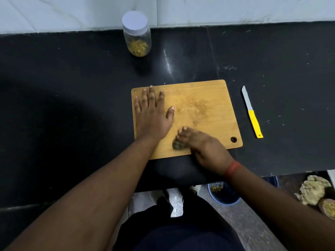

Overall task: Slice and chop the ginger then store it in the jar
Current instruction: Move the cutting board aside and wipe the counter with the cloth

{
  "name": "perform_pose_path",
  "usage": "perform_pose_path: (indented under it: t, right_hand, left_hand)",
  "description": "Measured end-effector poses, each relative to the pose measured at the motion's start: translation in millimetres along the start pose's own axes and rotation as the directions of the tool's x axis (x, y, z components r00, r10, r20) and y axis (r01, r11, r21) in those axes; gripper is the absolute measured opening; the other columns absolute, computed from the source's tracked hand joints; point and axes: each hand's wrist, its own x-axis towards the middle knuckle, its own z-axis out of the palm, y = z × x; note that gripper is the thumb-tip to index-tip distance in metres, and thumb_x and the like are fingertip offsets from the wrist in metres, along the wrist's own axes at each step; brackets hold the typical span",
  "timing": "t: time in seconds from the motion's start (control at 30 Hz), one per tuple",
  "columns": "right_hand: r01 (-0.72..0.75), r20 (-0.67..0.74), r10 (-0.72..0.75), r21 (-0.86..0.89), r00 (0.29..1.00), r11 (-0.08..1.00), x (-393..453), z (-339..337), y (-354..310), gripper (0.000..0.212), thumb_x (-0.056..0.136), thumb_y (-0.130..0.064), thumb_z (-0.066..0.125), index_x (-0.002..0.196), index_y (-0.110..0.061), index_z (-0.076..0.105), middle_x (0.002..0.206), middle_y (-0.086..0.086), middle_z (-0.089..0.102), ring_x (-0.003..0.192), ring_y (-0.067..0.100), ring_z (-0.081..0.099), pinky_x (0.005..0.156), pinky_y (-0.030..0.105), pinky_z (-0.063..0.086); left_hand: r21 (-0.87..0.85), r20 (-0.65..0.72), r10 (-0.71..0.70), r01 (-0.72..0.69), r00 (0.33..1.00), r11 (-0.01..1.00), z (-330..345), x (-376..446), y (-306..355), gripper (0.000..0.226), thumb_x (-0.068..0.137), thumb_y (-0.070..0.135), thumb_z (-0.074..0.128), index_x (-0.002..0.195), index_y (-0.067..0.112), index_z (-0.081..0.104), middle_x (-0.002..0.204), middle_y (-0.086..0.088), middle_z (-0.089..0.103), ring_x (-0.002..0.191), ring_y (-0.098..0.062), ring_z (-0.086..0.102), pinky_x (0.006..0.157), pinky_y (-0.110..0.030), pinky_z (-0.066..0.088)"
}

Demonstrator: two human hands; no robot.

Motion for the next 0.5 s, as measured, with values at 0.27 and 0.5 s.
perform_pose_path:
  t: [0.27, 0.5]
  right_hand:
    - [-0.35, -0.317, 0.396, 0.196, 0.862, 0.916, 30, -38, 30, 0.05, 0.089, 0.007, 0.053, 0.133, -0.016, 0.059, 0.138, -0.002, 0.055, 0.13, 0.007, 0.046, 0.109, 0.006, 0.024]
    - [-0.187, -0.167, 0.178, -0.043, 0.97, 0.981, 24, -5, 12, 0.054, 0.086, 0.006, 0.054, 0.132, -0.019, 0.06, 0.141, 0.0, 0.055, 0.138, 0.006, 0.036, 0.117, 0.026, 0.029]
  left_hand:
    - [-0.016, 0.021, -0.006, 0.006, 1.0, 1.0, -1, -1, -1, 0.073, 0.098, 0.063, 0.018, 0.158, 0.021, 0.022, 0.167, -0.011, 0.008, 0.154, -0.029, 0.002, 0.123, -0.053, 0.006]
    - [-0.024, 0.024, -0.012, 0.013, 1.0, 1.0, -2, 0, 0, 0.073, 0.098, 0.063, 0.019, 0.158, 0.021, 0.022, 0.167, -0.011, 0.008, 0.154, -0.029, 0.002, 0.123, -0.053, 0.005]
